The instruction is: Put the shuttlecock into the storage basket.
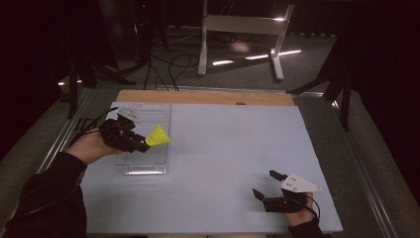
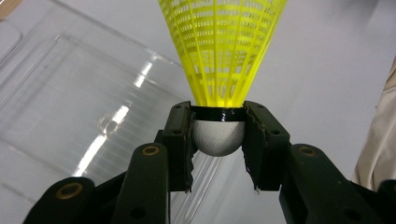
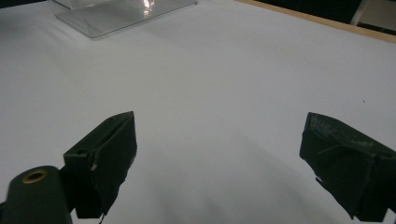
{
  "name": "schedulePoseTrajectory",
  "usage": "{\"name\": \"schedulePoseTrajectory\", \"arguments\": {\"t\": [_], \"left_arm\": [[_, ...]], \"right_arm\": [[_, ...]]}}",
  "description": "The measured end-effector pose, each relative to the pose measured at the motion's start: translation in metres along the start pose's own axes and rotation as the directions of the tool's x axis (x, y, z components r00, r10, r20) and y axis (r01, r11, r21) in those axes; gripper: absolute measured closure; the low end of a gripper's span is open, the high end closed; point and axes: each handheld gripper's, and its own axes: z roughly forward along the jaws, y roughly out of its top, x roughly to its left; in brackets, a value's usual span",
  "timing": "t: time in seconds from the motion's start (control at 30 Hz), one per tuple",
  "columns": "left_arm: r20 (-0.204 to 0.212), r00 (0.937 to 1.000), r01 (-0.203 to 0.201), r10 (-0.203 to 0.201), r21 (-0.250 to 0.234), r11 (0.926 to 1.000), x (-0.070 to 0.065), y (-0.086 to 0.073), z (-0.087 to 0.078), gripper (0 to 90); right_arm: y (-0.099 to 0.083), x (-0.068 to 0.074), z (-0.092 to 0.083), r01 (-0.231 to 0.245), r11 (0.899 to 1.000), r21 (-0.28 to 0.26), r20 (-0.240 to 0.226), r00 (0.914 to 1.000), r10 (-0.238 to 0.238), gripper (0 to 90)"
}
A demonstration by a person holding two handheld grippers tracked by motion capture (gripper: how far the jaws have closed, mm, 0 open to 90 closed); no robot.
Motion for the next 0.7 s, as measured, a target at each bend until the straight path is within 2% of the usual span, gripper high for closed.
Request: {"name": "schedulePoseTrajectory", "arguments": {"t": [0.4, 0.57, 0.7], "left_arm": [[-0.047, 0.9963, 0.072, -0.072, -0.002, 0.9974, 0.012, -0.017, -0.007, 65.6], [-0.072, 0.9908, 0.114, -0.114, -0.001, 0.9934, 0.015, -0.023, -0.009, 65.6], [-0.106, 0.9828, 0.152, -0.152, -0.007, 0.9884, 0.016, -0.028, -0.011, 65.6]], "right_arm": [[0.0, 0.0, 0.001, -0.002, 1.0, 0.005, -0.002, 1.0, 0.002, 10.9], [0.0, 0.001, 0.001, 0.001, 1.0, 0.004, 0.0, 1.0, -0.001, 10.9], [0.0, 0.0, 0.001, -0.001, 1.0, 0.002, 0.0, 1.0, 0.001, 10.9]]}}
